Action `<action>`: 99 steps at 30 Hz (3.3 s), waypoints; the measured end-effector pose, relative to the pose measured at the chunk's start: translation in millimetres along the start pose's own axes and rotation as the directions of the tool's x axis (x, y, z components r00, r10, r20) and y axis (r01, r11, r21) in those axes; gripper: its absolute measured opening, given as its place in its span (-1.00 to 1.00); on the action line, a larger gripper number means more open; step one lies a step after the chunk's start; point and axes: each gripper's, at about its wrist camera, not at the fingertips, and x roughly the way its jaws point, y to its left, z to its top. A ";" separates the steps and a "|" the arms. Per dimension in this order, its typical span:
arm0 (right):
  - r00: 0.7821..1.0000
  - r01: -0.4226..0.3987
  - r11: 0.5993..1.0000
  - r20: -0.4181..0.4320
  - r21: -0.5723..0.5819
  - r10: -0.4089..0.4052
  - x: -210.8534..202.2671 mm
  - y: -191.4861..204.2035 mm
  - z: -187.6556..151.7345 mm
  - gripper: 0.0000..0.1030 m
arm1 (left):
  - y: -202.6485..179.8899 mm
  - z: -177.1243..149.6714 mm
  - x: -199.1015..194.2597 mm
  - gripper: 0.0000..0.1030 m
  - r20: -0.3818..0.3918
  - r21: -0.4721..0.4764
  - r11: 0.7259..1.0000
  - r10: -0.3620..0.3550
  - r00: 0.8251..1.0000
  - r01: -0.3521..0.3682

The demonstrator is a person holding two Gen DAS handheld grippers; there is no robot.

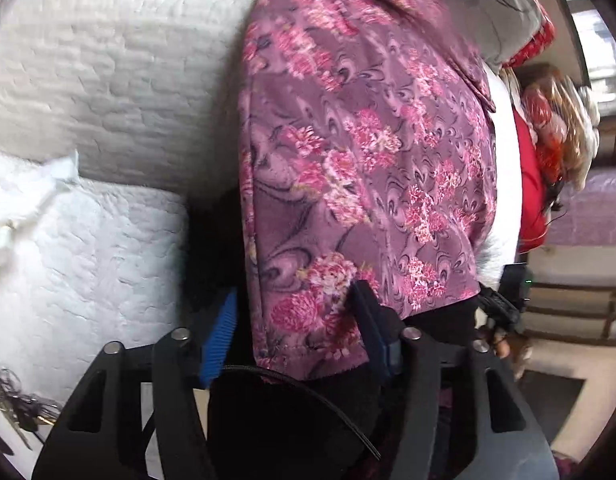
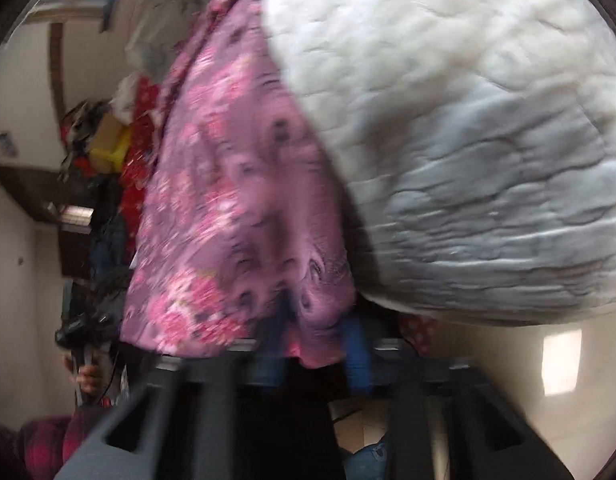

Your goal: Fold small clothes

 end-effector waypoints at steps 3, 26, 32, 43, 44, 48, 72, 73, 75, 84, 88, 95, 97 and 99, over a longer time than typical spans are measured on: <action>1.000 0.013 0.995 0.008 -0.103 -0.012 -8.2 21.4 -1.0 -0.79 | -7.9 -1.7 -8.0 -0.64 0.026 0.042 0.999 0.021 0.999 -0.022; 0.912 -0.233 0.952 0.296 -0.201 0.285 -81.8 136.5 80.5 -0.80 | -1.3 74.4 -56.2 -0.95 0.220 -0.070 0.905 -0.396 0.891 0.420; 0.886 -0.232 0.955 0.365 -0.187 0.286 -76.4 146.5 123.7 -0.80 | 1.0 119.2 -64.2 -0.95 0.297 -0.069 0.893 -0.407 0.864 0.444; 0.870 -0.197 0.972 0.434 -0.130 0.234 -46.9 146.0 216.9 -0.80 | 9.9 228.8 -44.5 -0.95 0.399 -0.106 0.871 -0.405 0.822 0.480; 0.868 -0.194 0.974 0.443 -0.119 0.227 -43.4 144.8 228.6 -0.80 | 10.5 241.4 -41.7 -0.95 0.406 -0.110 0.871 -0.401 0.821 0.479; 0.858 -0.199 0.977 0.468 -0.082 0.214 -32.3 140.2 267.3 -0.80 | 13.5 283.4 -33.7 -0.95 0.427 -0.127 0.854 -0.412 0.805 0.504; 0.849 -0.219 0.940 0.525 0.261 0.052 16.9 86.0 399.4 -0.33 | 31.0 409.3 5.3 -0.55 0.426 -0.303 0.751 -0.444 0.788 0.587; 0.838 -0.220 0.941 0.543 0.258 0.047 11.4 85.1 396.5 -0.28 | 34.2 407.2 0.3 -0.29 0.443 -0.309 0.750 -0.430 0.786 0.585; 0.814 -0.197 0.948 0.580 0.248 0.018 -2.0 82.3 388.3 -0.14 | 44.9 402.5 -9.3 -0.13 0.483 -0.326 0.734 -0.412 0.773 0.595; 0.873 0.245 0.965 0.412 0.093 -0.261 29.8 106.8 383.5 -0.14 | -7.9 392.5 19.4 -0.13 0.298 -0.139 0.899 -0.362 0.883 0.415; 0.838 0.387 0.920 0.393 0.059 -0.378 57.6 118.0 390.6 -0.14 | -32.7 396.1 38.0 -0.13 0.249 -0.089 0.947 -0.280 0.927 0.310; 0.776 0.410 0.912 0.529 -0.007 -0.344 42.9 140.6 402.0 -0.91 | -31.5 405.2 49.5 -0.12 0.280 -0.082 0.977 -0.168 0.945 0.198; 0.778 0.414 0.910 0.508 0.029 -0.370 44.8 130.9 406.6 -0.91 | -23.2 408.1 53.6 -0.12 0.284 -0.109 0.969 -0.182 0.941 0.221; 0.800 0.478 0.876 0.376 0.072 -0.467 64.2 109.2 415.4 -0.90 | -18.6 407.4 50.5 -0.13 0.288 -0.138 0.961 -0.193 0.938 0.240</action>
